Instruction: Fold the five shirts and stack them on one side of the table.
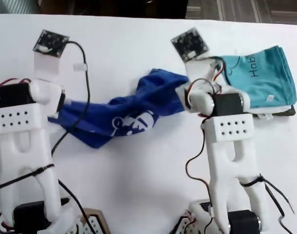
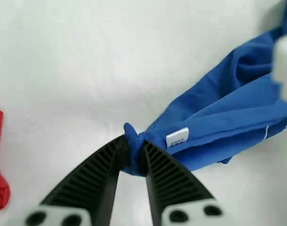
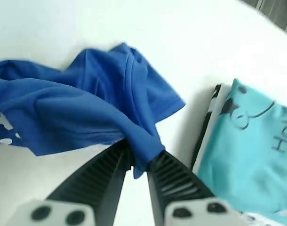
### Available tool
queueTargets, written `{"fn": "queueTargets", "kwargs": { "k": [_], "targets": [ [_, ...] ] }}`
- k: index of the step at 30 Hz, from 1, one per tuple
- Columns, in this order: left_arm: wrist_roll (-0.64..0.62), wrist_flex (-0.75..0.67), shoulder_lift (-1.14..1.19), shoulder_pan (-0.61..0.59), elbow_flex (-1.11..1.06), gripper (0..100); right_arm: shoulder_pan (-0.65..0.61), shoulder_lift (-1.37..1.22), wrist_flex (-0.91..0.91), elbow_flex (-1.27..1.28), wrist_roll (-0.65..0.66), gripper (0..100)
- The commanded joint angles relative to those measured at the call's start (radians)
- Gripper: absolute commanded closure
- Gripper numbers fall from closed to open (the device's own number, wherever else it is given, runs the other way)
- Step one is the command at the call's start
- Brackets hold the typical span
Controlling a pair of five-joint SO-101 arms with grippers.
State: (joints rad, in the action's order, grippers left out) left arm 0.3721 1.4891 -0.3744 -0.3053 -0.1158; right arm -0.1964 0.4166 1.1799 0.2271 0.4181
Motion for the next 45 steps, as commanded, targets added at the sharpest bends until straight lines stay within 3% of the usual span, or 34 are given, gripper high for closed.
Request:
{"fn": "queueTargets", "kwargs": {
  "k": [1,15,24,31,45],
  "targets": [
    [0.005,0.048,-0.044,0.006,0.125,97,0.008,0.047,-0.018,-0.118,0.005,97.8],
    [0.009,0.264,-0.044,0.003,0.553,97,0.013,0.096,0.027,-0.428,0.005,97.8],
    [0.006,0.261,-0.044,0.012,0.628,97,0.085,0.102,0.067,-0.69,0.012,97.9],
    [0.005,0.27,-0.044,0.094,0.734,97,0.081,0.111,0.074,-0.76,0.014,97.9],
    [-0.006,0.292,-0.046,0.087,0.957,97,0.084,0.111,0.159,-0.959,0.014,97.9]
  ]
}}
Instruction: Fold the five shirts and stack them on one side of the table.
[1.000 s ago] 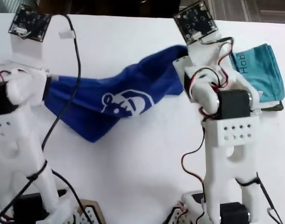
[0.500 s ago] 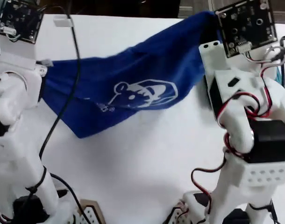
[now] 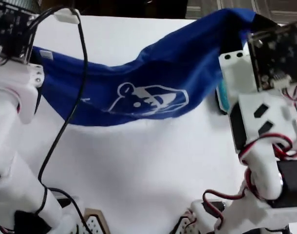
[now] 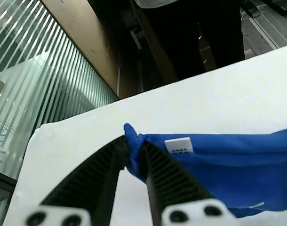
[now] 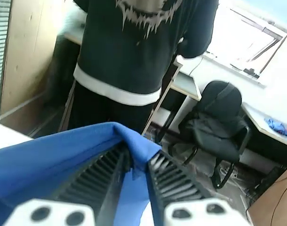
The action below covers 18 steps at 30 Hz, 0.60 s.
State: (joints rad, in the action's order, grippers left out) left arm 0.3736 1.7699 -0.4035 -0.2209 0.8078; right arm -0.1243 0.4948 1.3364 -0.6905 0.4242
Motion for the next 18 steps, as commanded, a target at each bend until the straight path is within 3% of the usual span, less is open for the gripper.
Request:
{"fn": "queueTargets", "kwargs": {
  "k": [1,8,18],
  "targets": [
    [-0.028,0.011,-0.017,0.003,0.033,97,0.013,0.033,0.002,-0.048,0.008,97.9],
    [-0.141,0.011,-0.064,0.003,0.031,97,0.016,0.035,0.035,-0.109,-0.003,97.9],
    [-0.16,-0.002,-0.235,0.003,-0.148,97,0.016,0.035,0.067,-0.221,-0.11,97.8]
  ]
}}
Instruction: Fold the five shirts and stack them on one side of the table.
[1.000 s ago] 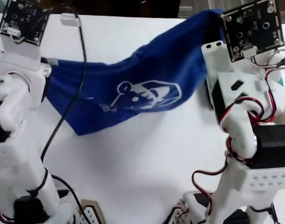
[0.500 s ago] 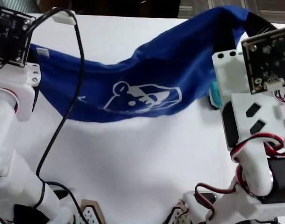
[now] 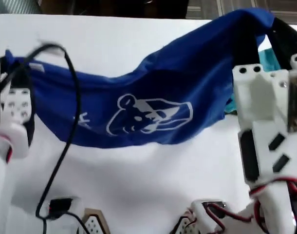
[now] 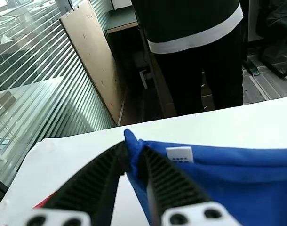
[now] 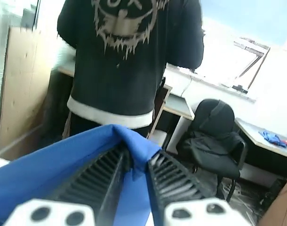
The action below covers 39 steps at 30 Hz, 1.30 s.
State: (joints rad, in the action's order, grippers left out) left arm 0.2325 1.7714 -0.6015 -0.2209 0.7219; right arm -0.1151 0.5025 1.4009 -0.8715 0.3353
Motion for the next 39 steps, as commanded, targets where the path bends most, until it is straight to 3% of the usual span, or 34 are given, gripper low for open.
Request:
{"fn": "queueTargets", "kwargs": {
  "k": [1,13,19,23,39],
  "targets": [
    [-0.035,-0.011,-0.058,0.003,-0.093,97,0.007,0.027,0.002,-0.046,-0.025,97.8],
    [-0.103,-0.072,-0.31,0.002,-0.335,97,0.007,0.027,0.157,-0.206,-0.031,97.8],
    [-0.129,-0.126,-0.405,-0.103,-0.444,97,0.007,0.027,0.225,-0.249,-0.061,97.8],
    [-0.123,-0.144,-0.442,-0.112,-0.51,97,0.007,0.025,0.228,-0.242,-0.097,97.8],
    [-0.13,-0.13,-0.523,-0.112,-0.427,97,0.007,0.166,0.269,-0.239,-0.089,97.8]
  ]
}}
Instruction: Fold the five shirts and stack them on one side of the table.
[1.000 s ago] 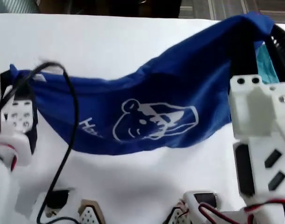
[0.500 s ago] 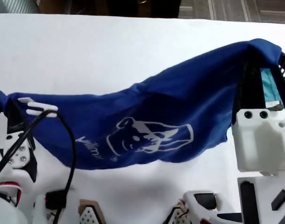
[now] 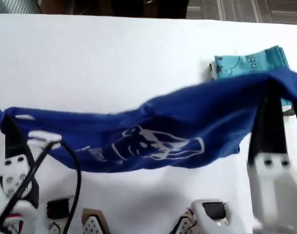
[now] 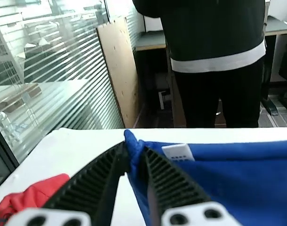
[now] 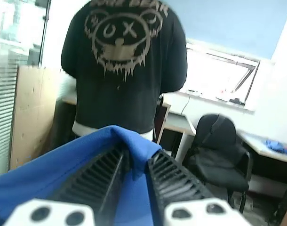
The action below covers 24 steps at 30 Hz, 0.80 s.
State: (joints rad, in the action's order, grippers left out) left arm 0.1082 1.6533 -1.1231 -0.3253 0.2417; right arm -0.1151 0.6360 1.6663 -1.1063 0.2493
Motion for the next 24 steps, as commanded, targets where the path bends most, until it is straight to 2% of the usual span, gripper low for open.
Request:
{"fn": "queueTargets", "kwargs": {
  "k": [1,5,12,17,24],
  "targets": [
    [-0.006,-0.003,-0.002,-0.008,0.073,97,0.007,0.044,0.004,-0.005,-0.003,97.8],
    [-0.006,0.034,0.002,-0.008,0.107,97,0.007,0.067,0.012,-0.005,-0.003,97.8],
    [-0.002,0.017,0.005,-0.008,0.084,97,0.007,0.05,0.004,0.044,-0.011,97.8],
    [-0.002,-0.074,0.04,-0.006,-0.076,97,-0.002,0.007,-0.027,0.187,-0.011,97.8],
    [-0.005,-0.238,0.146,-0.006,-0.234,97,-0.002,-0.021,-0.189,0.462,-0.011,97.8]
  ]
}}
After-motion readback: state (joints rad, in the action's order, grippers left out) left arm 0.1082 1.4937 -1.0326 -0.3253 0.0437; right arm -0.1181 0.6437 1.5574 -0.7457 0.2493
